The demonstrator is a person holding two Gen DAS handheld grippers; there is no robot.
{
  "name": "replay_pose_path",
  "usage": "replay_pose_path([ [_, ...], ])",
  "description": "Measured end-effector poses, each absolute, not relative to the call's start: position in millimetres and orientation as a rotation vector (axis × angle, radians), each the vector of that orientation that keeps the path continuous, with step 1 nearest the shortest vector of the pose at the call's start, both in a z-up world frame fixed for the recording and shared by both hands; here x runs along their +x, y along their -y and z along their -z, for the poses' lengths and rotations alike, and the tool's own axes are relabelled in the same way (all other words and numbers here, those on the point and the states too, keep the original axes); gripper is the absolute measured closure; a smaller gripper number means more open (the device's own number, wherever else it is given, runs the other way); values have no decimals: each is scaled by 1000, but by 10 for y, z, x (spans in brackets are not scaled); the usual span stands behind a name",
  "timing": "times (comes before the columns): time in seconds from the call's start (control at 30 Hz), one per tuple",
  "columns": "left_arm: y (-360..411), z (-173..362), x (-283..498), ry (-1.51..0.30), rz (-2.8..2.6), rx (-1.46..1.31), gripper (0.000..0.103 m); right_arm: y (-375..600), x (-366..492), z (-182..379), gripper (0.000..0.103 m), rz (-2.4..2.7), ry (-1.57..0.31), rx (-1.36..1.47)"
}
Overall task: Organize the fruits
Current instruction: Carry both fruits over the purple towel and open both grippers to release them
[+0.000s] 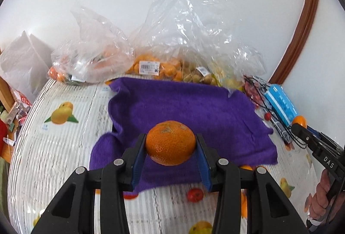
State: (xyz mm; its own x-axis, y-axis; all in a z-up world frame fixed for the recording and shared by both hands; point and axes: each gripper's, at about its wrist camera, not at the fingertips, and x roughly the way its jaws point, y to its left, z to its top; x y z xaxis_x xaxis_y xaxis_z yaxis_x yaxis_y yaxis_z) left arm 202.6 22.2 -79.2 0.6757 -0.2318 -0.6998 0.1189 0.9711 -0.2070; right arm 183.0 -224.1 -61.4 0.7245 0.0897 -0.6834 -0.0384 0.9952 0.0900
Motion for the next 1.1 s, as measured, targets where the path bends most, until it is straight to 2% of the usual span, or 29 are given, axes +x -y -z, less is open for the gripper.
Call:
replay_pose_path([
  [0.33,-193,933,2365,-787,202,-154,61,2156,2190,756,71,-110,-752,57],
  [0.6,-168,1269,2418,-844,216,-154,61,2228,2335,1135,71,-84,-819,69],
  [1.1,-52,1422,2450,-873,209,-117,61,2205,2376,1407,71,-87,-886,80],
])
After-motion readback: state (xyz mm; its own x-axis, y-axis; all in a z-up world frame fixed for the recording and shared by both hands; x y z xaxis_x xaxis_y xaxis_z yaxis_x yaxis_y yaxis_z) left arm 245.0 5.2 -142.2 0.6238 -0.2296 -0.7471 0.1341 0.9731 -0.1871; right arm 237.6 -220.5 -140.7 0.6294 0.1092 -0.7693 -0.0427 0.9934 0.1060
